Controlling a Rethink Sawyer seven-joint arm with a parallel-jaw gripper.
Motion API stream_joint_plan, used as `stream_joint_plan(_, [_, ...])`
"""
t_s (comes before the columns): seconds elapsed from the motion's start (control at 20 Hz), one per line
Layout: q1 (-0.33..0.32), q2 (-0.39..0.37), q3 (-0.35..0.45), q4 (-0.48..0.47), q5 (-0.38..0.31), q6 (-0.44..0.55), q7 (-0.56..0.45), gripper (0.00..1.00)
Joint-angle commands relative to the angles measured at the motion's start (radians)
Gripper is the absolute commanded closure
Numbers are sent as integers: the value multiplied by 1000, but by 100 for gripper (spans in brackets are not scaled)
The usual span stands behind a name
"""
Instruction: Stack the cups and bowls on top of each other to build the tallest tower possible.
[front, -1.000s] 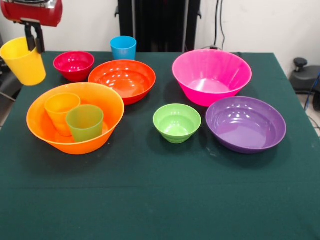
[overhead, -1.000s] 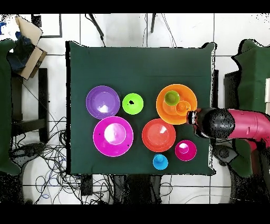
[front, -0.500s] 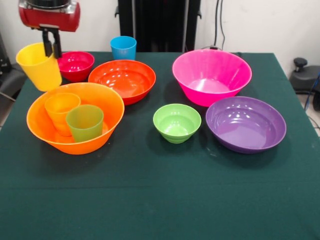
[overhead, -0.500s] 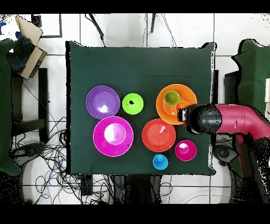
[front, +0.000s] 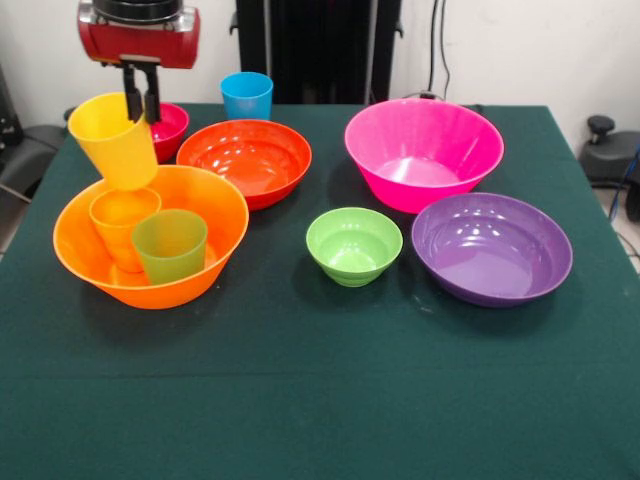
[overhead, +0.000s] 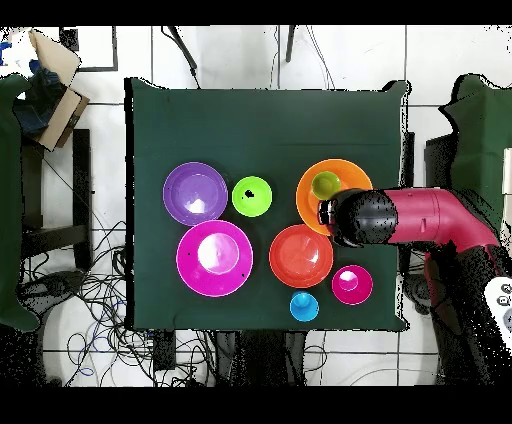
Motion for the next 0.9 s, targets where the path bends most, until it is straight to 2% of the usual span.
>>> stream_joint_plan(0.05, [62,28,-54,17,29,15,84,100])
stream_joint_plan(0.3, [85,16,-75,29,43,13,102,100])
stream_joint_plan(0.9, [152,6,-148,83,49,-73,172,100])
